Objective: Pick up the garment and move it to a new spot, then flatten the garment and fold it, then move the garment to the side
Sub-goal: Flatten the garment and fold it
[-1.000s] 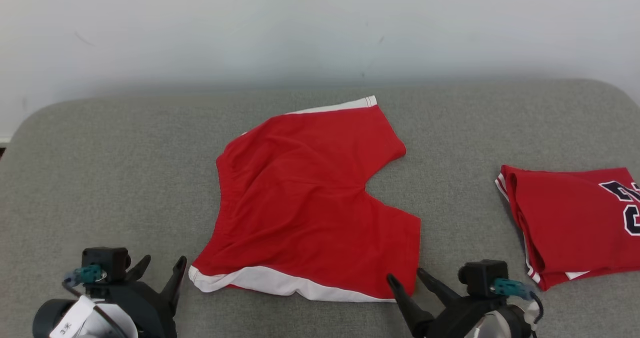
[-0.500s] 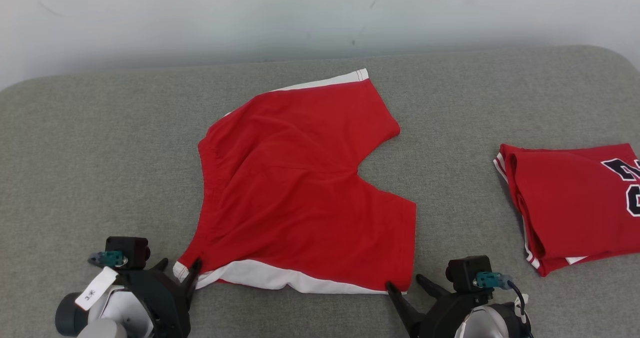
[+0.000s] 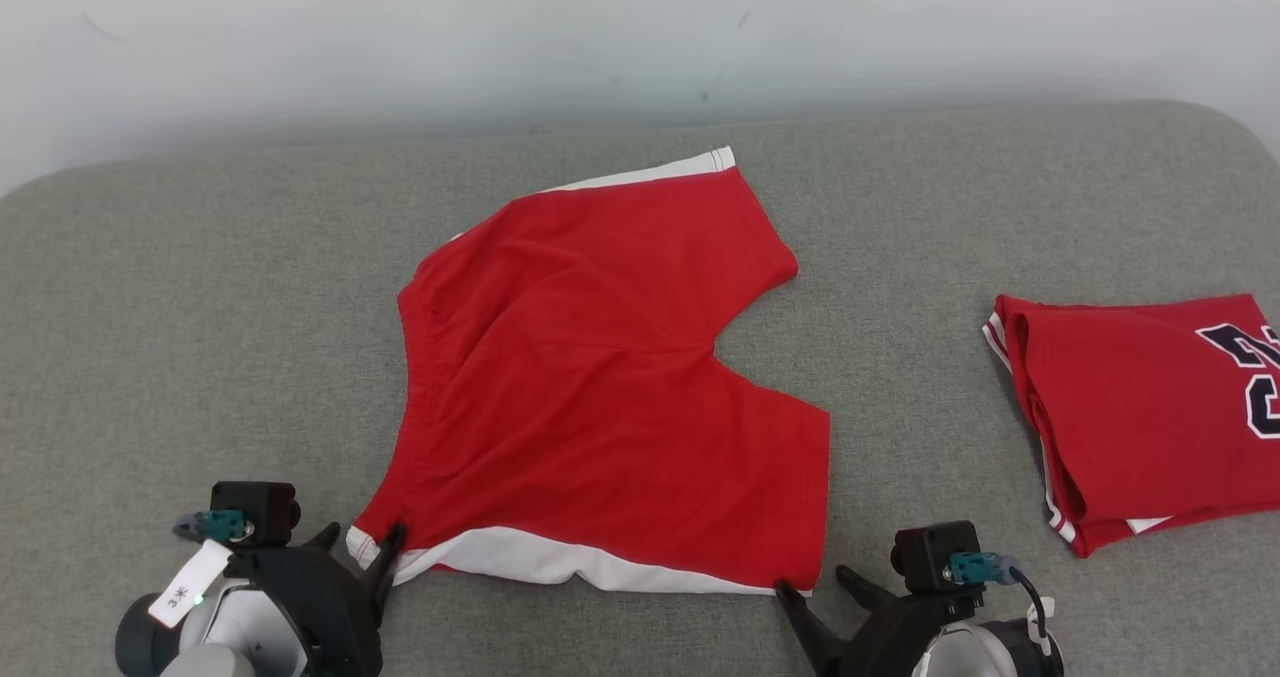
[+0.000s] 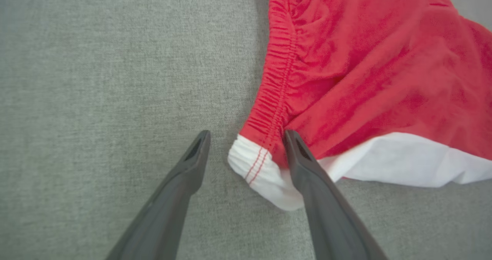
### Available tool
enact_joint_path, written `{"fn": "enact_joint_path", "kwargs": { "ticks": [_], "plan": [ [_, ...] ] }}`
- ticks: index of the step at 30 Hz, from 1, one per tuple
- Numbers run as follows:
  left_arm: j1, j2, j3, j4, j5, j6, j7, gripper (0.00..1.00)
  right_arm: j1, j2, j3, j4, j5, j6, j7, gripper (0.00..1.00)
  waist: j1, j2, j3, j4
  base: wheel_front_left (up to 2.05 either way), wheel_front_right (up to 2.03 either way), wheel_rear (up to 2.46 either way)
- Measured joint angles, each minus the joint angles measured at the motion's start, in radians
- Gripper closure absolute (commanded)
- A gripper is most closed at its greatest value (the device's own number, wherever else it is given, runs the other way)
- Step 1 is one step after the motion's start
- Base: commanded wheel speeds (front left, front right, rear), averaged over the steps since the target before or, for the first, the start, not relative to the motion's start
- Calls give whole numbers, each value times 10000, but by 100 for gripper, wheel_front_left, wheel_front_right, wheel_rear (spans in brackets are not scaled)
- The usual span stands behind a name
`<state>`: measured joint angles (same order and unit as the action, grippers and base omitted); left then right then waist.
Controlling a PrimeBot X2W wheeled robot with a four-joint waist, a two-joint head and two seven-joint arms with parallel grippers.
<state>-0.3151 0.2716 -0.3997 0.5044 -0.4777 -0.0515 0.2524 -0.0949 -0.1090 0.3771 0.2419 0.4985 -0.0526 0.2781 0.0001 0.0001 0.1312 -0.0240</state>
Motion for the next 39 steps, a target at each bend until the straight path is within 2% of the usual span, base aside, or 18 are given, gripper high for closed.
{"fn": "enact_joint_path", "kwargs": {
  "ticks": [15, 20, 23, 24, 26, 27, 28, 29, 30, 31, 32, 33, 34, 35, 36, 37, 39],
  "plan": [
    [486, -33, -58, 13, -378, -121, -65, 0, 246, -6, 38, 92, 115, -2, 125, 0, -2, 0, -439, 234, 0, 0, 0],
    [453, -94, -73, 75, -387, -201, -65, 4, 222, 21, 82, 117, 115, 0, 127, 0, -2, 0, -411, 250, 0, 0, 0],
    [442, -94, -67, 88, -389, -203, -65, 18, 180, 48, 102, 123, 115, -2, 127, 0, -2, 0, -368, 246, 0, 0, 0],
    [440, -94, -63, 90, -389, -203, -67, 22, 151, 59, 113, 130, 115, 0, 127, 2, -2, 0, -342, 238, 0, 0, 0],
    [425, -96, -63, 107, -391, -203, -67, 36, 33, 77, 119, 167, 115, -2, 127, 9, -2, 0, -283, 223, 0, 0, 0],
    [403, -96, -63, 117, -391, -203, -67, 38, -2, 86, 109, 161, 115, -2, 123, 9, -1, 0, -256, 217, 0, 0, 0],
    [391, -96, -61, 111, -391, -203, -67, 50, -1, 90, 109, 159, 115, -2, 125, 20, -2, 0, -227, 215, 0, 0, 0],
    [385, -98, -61, 111, -391, -203, -67, 52, 0, 92, 109, 159, 115, -2, 123, 25, -2, 0, -190, 213, 0, 0, 0],
    [375, -102, -63, 111, -391, -203, -67, 54, -2, 96, 107, 161, 115, -2, 123, 37, -2, -1, -152, 214, 0, 0, 0],
    [356, -109, -63, 111, -391, -205, -67, 59, -3, 102, 104, 169, 115, -4, 123, 56, -2, 0, -114, 215, 0, 0, 0],
    [329, -117, -65, 115, -391, -205, -67, 65, -7, 105, 102, 184, 117, -6, 123, 69, -1, 0, -79, 217, 0, 0, 0],
    [282, -123, -71, 140, -391, -207, -67, 73, -17, 105, 100, 207, 115, -8, 121, 87, -1, -1, -48, 218, 0, 0, 0],
    [217, -130, -73, 178, -391, -207, -67, 77, -46, 105, 100, 232, 117, -8, 121, 100, -1, 0, -25, 220, 0, 0, 0],
    [187, -140, -73, 194, -391, -209, -67, 85, -81, 105, 100, 244, 117, -8, 121, 100, -1, 0, -12, 223, 0, 0, 0],
    [185, -161, -75, 207, -391, -211, -67, 85, -126, 104, 98, 249, 117, -10, 121, 100, -2, 0, -2, 227, 0, 0, 0],
    [185, -178, -79, 221, -391, -267, -69, 100, -158, 98, 90, 249, 117, -12, 121, 100, -1, -1, 7, 229, 0, 0, 0],
    [185, -178, -81, 247, -395, -286, -69, 100, -158, 82, 73, 257, 117, -12, 121, 100, -2, 0, 21, 233, 0, 0, 0]
  ]
}}
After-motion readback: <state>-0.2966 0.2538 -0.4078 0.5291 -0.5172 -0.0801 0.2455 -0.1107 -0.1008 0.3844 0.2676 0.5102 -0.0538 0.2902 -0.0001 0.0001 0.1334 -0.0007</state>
